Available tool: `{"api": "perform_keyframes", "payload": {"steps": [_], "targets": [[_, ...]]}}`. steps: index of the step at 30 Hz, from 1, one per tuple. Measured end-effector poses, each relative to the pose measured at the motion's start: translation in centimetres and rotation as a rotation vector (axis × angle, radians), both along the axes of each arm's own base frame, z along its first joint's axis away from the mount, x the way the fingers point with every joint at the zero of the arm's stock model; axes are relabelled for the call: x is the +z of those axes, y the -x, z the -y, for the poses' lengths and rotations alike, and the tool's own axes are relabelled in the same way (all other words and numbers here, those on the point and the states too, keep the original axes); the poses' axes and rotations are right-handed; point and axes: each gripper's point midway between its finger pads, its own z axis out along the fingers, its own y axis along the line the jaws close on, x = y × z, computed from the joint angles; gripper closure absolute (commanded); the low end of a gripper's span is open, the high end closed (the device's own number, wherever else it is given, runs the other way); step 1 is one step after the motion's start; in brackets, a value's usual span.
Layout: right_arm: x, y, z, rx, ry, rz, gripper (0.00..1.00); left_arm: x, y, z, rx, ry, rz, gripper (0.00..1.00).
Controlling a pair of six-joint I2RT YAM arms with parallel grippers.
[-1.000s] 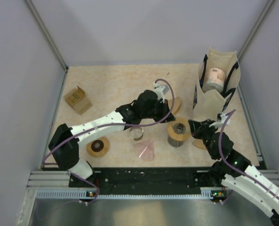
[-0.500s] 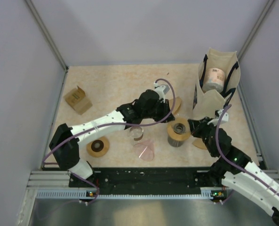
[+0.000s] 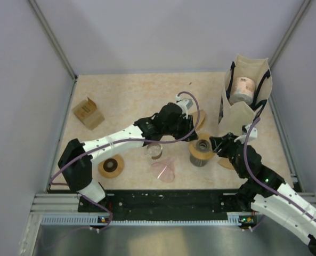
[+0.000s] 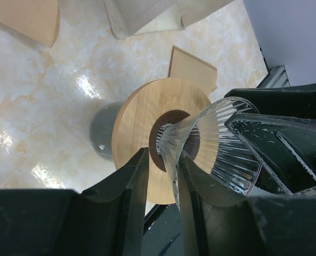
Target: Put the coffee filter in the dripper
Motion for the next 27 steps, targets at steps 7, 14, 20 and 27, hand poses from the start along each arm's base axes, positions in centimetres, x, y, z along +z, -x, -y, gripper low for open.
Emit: {"api": "perform_keyframes", "payload": {"steps": [7, 14, 20, 27], "targets": [[-0.3, 0.0, -0.1, 0.005, 0.011, -0.01, 0.52, -0.4, 0.2, -0.2, -0.009, -0.025, -0.006, 0.56], [0.0, -0.1, -0.2, 0.008, 0.03, -0.013, 0.51, 0.1, 0.1, -0.2, -0.021, -0.032, 0.009, 0.5], [1.5, -0.3, -0.3, 0.013, 0.027, 0.016, 0.34, 1.4, -0.2, 0.1, -0.029, -0.017, 0.037, 0.34], [4.3, -0.7, -0.5, 0.017, 0.035, 0.044, 0.01, 1.9, -0.5, -0.2, -0.028, -0.031, 0.072, 0.01]]}}
